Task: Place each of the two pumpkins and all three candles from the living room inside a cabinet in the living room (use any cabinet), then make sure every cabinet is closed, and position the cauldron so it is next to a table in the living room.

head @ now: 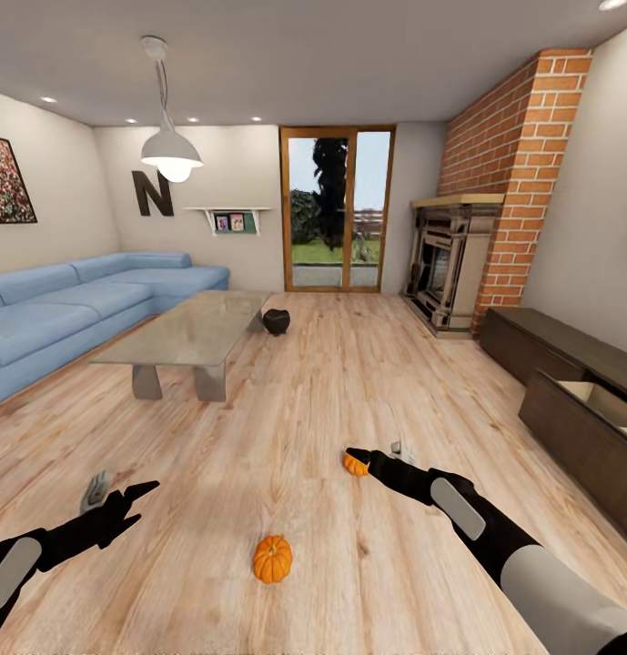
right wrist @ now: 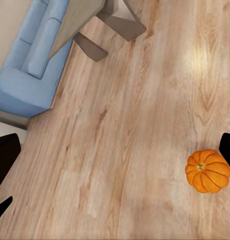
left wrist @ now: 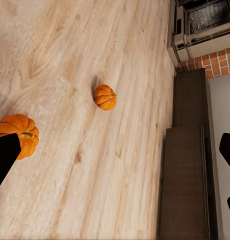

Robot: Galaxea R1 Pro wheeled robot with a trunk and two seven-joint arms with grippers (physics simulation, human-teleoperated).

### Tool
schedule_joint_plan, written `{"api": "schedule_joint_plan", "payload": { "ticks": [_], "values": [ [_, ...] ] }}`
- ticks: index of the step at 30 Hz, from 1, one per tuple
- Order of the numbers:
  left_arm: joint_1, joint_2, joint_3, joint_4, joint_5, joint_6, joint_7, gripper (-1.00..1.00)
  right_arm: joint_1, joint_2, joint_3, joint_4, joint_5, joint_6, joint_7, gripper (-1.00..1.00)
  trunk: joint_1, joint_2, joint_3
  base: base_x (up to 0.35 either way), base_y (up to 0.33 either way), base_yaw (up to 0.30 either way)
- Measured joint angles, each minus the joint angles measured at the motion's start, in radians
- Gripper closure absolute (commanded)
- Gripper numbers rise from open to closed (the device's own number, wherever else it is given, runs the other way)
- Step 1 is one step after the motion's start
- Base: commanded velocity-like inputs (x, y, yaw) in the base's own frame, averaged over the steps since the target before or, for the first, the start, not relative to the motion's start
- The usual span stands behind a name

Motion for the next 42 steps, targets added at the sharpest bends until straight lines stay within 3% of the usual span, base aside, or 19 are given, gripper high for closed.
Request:
{"api": "schedule_joint_plan", "payload": {
  "ticks": [42],
  "values": [
    [0.000, 0.000, 0.001, 0.000, 0.003, 0.001, -0.001, -1.00, 0.000, 0.000, 0.000, 0.006, 0.003, -0.018, -0.007, -1.00, 0.161, -0.294, -0.132, 0.000, 0.000, 0.000]
  ]
}}
